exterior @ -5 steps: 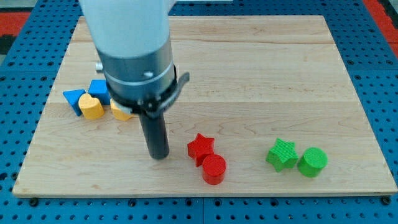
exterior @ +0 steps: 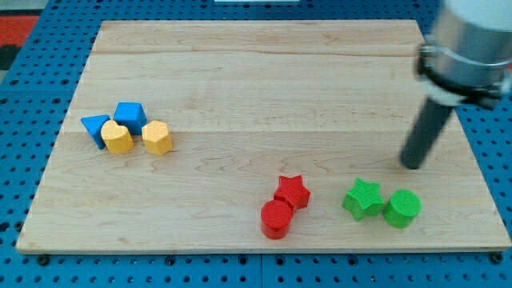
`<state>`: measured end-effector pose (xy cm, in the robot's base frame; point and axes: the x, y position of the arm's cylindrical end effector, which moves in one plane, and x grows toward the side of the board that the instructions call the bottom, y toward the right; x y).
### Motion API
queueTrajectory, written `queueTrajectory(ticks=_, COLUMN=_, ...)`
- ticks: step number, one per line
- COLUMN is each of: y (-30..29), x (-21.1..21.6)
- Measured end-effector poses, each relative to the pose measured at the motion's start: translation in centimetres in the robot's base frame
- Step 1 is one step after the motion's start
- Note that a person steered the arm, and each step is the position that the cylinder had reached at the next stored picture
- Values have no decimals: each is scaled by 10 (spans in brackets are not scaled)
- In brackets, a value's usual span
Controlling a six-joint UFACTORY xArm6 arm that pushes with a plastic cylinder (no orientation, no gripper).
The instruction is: Push the green star along with the red star to the bottom right of the hexagon
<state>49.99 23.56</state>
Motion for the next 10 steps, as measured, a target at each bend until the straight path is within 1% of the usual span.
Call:
queueTrajectory(ticks=1, y=99, x=10)
queueTrajectory(ticks=2, y=109, x=24)
queueTrajectory(ticks=3, y=95, x=72)
queueTrajectory(ticks=4, y=70, x=110)
queueTrajectory(ticks=6, y=-50, x=71)
queueTrajectory(ticks=7, y=-105, x=71)
queueTrajectory(ticks=9, y=-127, x=66)
queueTrajectory(ticks=10, y=-153, x=66)
